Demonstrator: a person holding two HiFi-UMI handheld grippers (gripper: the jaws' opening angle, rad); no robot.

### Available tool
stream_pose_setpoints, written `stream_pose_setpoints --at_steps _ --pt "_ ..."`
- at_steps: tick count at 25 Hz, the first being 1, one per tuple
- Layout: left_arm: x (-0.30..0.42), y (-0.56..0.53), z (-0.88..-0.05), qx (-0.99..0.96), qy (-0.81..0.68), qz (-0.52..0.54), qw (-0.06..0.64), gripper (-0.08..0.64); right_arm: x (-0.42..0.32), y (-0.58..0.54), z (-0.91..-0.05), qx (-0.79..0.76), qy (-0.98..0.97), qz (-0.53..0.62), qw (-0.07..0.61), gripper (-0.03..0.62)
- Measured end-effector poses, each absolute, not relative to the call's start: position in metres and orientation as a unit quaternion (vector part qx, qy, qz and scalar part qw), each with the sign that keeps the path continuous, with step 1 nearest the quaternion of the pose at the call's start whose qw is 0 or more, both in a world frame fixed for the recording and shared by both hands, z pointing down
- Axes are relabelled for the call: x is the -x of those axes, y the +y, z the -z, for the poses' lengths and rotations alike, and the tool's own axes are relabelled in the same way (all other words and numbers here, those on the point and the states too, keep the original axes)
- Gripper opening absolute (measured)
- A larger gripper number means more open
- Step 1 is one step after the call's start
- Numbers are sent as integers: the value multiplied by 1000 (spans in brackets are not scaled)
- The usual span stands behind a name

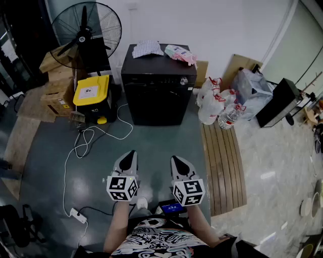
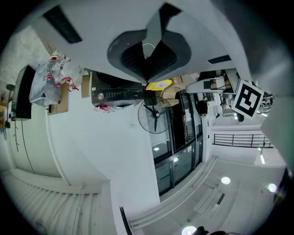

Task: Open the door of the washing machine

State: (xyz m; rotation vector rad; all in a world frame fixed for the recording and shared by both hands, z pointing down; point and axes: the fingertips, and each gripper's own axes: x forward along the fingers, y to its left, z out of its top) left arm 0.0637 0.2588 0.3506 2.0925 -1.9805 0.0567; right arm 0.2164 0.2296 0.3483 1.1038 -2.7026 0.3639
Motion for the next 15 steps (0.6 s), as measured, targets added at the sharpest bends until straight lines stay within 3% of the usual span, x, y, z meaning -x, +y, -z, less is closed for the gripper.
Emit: stream_pose_setpoints --at_steps 10,14,15 --pt "-58 275 -350 -721 -680 -10 130 18 -221 241 -357 -379 -911 -135 97 2" --pt "-54 267 -356 -728 -665 40 164 131 -223 229 -364 -380 -906 -168 79 5" --pt "-50 264 -357 -726 -663 57 175 141 -220 226 -366 -374 -907 -174 80 74"
